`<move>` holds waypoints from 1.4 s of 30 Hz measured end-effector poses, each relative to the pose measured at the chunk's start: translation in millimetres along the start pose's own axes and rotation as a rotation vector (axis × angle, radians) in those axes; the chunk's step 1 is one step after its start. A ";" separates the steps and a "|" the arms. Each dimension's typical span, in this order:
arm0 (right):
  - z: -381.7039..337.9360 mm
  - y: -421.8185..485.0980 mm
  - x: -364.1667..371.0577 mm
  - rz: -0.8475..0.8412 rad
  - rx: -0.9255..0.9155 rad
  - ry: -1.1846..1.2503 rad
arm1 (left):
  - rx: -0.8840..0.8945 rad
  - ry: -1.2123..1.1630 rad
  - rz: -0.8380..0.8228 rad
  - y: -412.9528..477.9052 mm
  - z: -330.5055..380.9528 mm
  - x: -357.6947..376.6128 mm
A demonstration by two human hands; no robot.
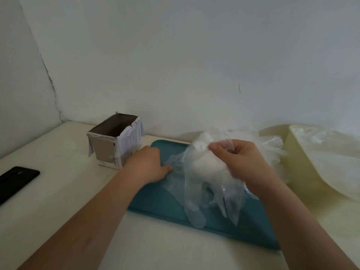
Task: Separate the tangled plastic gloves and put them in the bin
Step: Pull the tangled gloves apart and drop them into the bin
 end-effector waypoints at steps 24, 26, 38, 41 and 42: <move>-71.0 -18.5 -20.0 -0.170 -0.307 0.190 | 0.479 -1.165 -0.331 -93.0 32.7 -113.0; -77.4 -24.3 -29.8 -0.143 -0.210 0.348 | 0.498 -1.214 -0.380 -98.8 37.4 -120.2; -90.0 -52.4 -98.1 0.136 -0.166 0.139 | 0.236 -1.592 -0.730 -97.1 123.6 -75.1; -96.3 -60.1 -147.2 0.326 -0.188 0.073 | 0.131 -1.642 -0.539 -92.1 143.4 -83.9; -98.3 -61.3 -163.1 0.376 -0.183 0.045 | 0.116 -1.646 -0.477 -87.9 147.4 -85.7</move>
Point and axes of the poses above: each hand's wrist, its own y-axis towards the middle knuckle, its own x-axis out of the palm, z = x × y, the point moved 2 cm from there along y, towards the middle knuckle, and after that the axes turned 13 degrees about -x, right-handed, at the moved point
